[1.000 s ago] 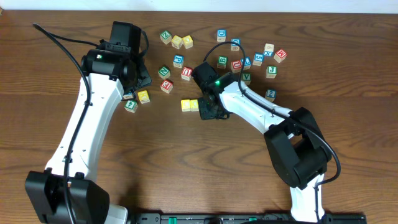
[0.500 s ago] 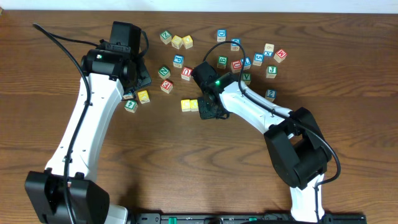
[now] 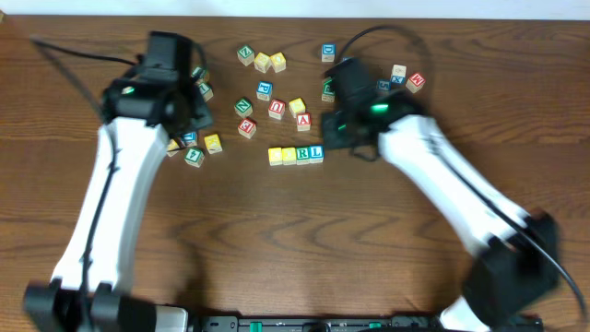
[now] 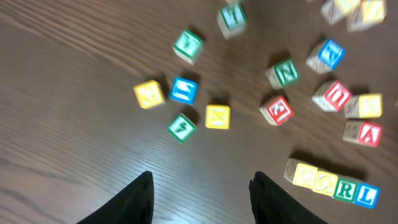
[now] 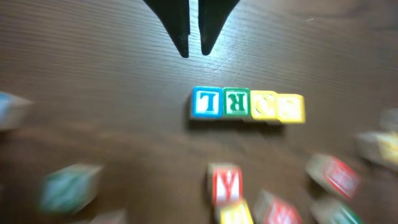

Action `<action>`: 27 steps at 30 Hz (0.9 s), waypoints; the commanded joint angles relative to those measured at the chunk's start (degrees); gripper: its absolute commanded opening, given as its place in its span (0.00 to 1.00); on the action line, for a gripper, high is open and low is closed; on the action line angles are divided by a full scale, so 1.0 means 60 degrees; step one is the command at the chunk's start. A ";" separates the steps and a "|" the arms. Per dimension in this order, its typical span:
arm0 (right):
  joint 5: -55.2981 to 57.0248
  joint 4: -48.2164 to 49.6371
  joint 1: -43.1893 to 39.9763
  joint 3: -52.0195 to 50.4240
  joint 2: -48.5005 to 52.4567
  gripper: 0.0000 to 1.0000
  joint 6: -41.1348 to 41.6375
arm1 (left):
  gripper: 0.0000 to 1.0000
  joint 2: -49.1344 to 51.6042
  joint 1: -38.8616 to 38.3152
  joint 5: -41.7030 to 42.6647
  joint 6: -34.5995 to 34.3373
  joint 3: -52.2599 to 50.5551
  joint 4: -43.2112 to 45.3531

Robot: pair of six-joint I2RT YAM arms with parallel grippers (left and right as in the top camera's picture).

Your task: Spell out CORL

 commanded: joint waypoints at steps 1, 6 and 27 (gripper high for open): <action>0.0087 -0.0375 -0.1075 0.0127 -0.1031 0.10 -0.0550 | 0.50 -0.1173 0.0947 -0.0200 0.0233 0.0361 -0.0025; 0.0084 -0.1067 -0.2637 0.0127 -0.1803 0.15 -0.0816 | 0.51 -0.1650 0.2182 -0.0200 0.0233 0.0361 -0.0036; 0.0528 -0.2517 -0.4022 0.0124 -0.4127 0.99 -0.1093 | 0.98 -0.1552 0.2561 -0.0197 0.0226 0.0361 -0.0029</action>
